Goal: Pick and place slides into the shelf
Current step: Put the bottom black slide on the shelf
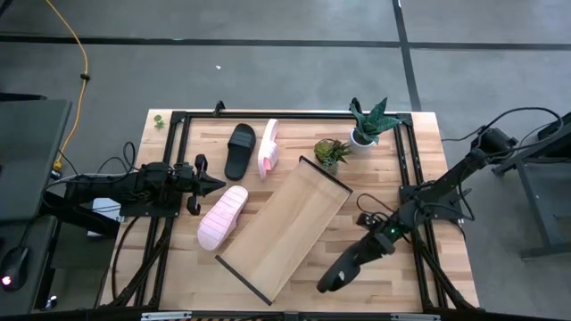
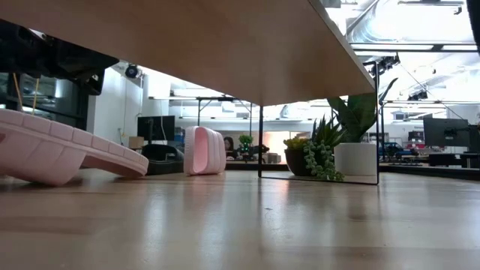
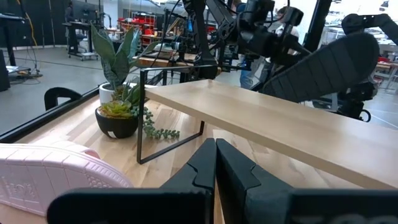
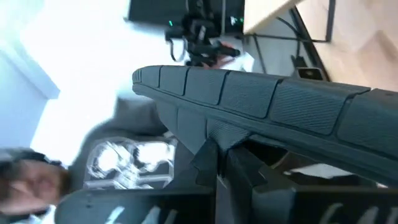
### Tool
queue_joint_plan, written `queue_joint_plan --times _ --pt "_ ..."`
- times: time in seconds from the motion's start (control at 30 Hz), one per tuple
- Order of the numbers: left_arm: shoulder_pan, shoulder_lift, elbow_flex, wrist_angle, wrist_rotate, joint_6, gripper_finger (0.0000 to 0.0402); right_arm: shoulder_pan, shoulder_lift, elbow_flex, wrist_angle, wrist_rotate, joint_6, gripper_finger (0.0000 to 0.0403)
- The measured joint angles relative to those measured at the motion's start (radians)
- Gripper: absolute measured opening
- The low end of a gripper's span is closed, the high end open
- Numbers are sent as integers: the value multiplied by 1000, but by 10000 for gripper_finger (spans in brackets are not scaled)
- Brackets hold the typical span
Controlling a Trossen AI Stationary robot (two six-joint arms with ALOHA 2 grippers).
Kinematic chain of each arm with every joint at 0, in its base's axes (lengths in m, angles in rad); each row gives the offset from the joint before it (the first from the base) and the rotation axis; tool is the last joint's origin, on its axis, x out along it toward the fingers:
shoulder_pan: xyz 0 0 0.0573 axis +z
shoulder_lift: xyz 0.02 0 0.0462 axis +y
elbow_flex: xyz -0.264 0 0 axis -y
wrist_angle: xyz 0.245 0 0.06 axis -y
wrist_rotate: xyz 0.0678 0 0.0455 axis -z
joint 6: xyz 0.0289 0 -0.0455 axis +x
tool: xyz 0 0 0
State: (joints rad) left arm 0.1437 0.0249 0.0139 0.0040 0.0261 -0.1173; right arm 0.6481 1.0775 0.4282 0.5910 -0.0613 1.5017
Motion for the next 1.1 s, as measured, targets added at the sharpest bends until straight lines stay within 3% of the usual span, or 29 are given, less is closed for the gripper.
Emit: queue_joint_plan --times 0.53,1.1 --pt "0 0 0 0 0 0 1 -59 0 0 143 154 279 0" --pt "0 0 0 0 0 0 1 -66 0 1 132 340 663 0"
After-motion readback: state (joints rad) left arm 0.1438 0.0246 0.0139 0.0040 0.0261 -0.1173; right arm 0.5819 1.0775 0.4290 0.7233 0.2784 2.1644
